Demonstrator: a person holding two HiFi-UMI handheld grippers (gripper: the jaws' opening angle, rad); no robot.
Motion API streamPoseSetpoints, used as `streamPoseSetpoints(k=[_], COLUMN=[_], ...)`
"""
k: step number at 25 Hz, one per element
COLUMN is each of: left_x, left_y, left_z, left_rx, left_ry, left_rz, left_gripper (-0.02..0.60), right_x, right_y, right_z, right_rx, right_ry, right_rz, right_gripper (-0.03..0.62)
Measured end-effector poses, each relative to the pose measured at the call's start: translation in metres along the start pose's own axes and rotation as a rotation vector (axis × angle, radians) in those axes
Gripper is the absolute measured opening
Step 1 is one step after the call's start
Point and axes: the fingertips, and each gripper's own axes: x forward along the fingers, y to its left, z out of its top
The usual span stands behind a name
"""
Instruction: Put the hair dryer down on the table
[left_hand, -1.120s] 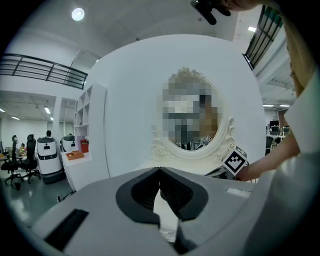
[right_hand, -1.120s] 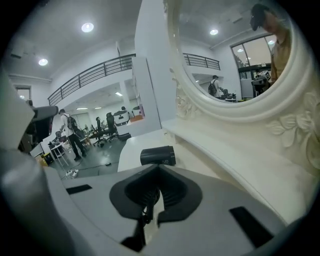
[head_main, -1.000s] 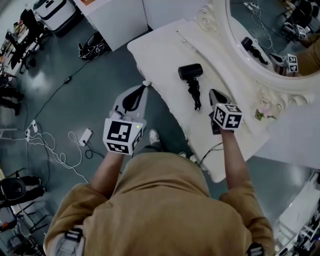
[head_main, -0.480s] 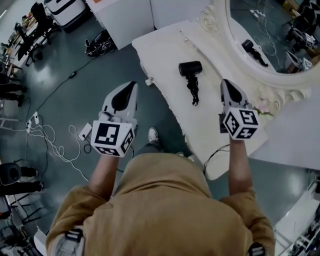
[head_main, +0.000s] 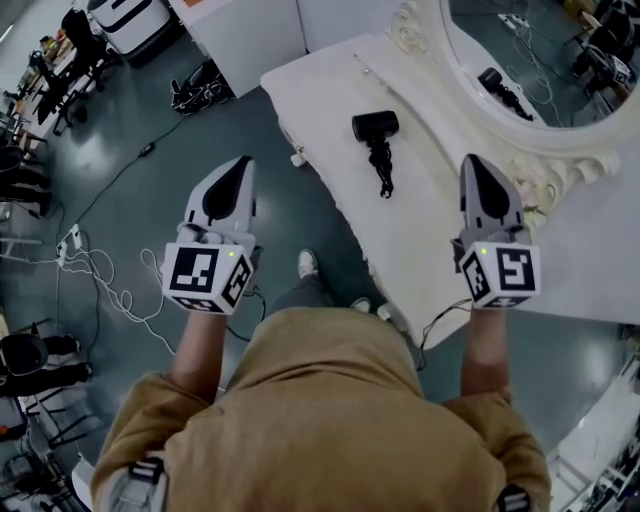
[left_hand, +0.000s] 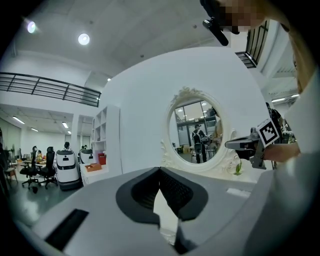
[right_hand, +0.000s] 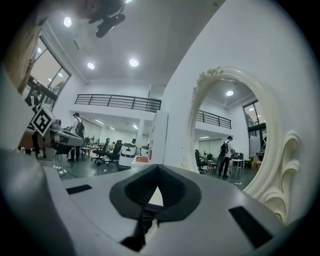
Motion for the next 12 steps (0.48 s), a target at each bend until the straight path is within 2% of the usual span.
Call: streamPoseSetpoints(k=[5, 12], left_x=[-0.004, -0.023], left_y=[0.003, 0.023], left_z=[0.004, 0.003], left_rx=[0.012, 0.001], left_ry=[-0.007, -0.008], left_rz=[0.011, 0.056], left_gripper=[0.005, 0.005], right_x=[-0.018, -0.035], right_y=[0.000, -0.007], right_z=[0.010, -0.003], right_rx=[-0.024, 0.003], right_ry=[-0.034, -0.002], right_rz=[-0.016, -0.065], right_gripper=[0.003, 0.003])
